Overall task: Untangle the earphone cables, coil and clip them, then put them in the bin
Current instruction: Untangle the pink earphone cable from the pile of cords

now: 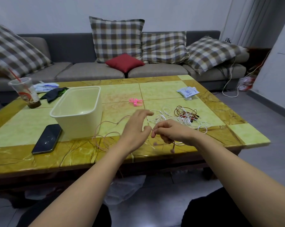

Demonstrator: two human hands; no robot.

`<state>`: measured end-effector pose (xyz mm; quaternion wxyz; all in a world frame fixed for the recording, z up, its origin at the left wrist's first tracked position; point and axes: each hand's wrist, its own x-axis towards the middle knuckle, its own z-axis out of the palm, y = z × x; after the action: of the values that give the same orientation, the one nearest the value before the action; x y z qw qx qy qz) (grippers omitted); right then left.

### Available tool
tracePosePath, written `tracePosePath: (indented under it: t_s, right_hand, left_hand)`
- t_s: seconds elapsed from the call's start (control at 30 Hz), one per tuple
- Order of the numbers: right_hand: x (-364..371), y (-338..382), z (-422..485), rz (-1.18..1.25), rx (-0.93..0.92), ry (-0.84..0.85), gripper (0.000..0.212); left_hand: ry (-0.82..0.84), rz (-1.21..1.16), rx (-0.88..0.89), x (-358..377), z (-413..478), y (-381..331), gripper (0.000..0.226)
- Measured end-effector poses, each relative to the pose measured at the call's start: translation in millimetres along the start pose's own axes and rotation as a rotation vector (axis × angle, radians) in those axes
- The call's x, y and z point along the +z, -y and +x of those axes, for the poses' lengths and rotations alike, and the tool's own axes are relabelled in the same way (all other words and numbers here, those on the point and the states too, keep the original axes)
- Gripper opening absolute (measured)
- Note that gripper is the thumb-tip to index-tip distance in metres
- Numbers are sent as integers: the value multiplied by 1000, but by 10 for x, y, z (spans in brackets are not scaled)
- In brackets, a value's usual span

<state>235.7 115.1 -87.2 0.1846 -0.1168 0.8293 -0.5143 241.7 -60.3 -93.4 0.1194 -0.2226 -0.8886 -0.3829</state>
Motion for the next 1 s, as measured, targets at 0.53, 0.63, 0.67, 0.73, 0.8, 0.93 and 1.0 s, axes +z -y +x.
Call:
tracePosePath:
  t_s: [0.53, 0.63, 0.67, 0.73, 0.8, 0.93, 1.0]
  right_hand:
    - [-115, -22, -48, 77, 74, -102, 13]
    - [-92, -26, -39, 18, 104, -93, 10]
    - [-85, -24, -41, 25, 107, -72, 10]
    - [-70, -21, -40, 82, 106, -26, 16]
    - [-49, -6, -49, 55, 73, -15, 16]
    - [-12, -9, -5, 34, 14, -120, 7]
    - [-15, -16, 24, 84, -5, -159, 8]
  left_hand:
    - [37, -389, -442, -58, 47, 88, 13]
    - [17, -474, -487, -69, 57, 83, 11]
    - [18, -505, -502, -80, 58, 68, 12]
    - [22, -548, -525, -87, 75, 48, 13]
    - [34, -572, -541, -90, 83, 38, 14]
    - [49, -582, -573, -83, 72, 26, 13]
    - [55, -580, -578, -79, 63, 28, 11]
